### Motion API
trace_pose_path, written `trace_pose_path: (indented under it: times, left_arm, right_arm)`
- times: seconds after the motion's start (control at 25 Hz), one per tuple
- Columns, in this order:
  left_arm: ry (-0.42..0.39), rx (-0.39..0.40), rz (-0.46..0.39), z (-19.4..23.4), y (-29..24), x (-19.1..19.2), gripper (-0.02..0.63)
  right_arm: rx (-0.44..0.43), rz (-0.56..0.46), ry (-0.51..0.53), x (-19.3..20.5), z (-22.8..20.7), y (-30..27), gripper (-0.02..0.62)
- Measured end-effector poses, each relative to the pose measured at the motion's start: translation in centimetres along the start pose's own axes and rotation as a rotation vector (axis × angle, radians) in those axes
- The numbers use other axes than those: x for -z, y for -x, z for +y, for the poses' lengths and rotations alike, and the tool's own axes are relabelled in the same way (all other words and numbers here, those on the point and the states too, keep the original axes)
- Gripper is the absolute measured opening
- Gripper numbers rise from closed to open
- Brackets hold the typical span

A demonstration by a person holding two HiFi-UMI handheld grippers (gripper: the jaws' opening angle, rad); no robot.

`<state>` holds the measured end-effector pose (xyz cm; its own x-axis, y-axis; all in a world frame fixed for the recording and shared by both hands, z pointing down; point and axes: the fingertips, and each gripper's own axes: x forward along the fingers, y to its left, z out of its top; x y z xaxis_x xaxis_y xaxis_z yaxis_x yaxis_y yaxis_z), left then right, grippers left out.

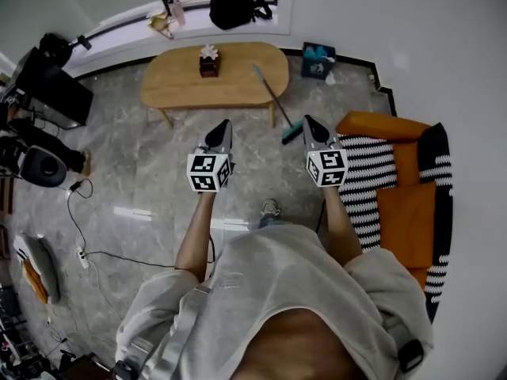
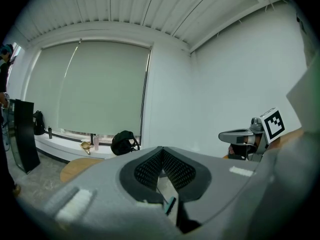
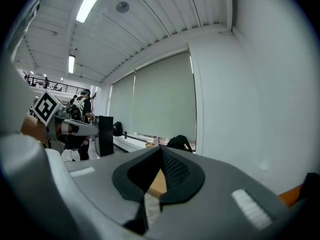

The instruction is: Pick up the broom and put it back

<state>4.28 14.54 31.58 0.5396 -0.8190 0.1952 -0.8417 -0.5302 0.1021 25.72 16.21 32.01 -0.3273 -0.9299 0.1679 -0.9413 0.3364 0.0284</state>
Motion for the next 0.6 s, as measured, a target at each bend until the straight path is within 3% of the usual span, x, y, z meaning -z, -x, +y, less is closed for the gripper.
trace_pose_path:
  times: [0.36, 0.6]
  left_arm:
    - [0.012, -0.022, 0.006, 1.6, -7.0, -0.8, 0.0]
    - [0.017, -0.041, 0.025, 2.3, -8.9, -0.4, 0.0]
  right_arm:
    - [-0.044, 0.024, 0.001, 0.4, -4.0, -6.3, 0.0]
    - [-0.078, 0.038, -0.004, 1.2, -4.7, -8.9, 0.0]
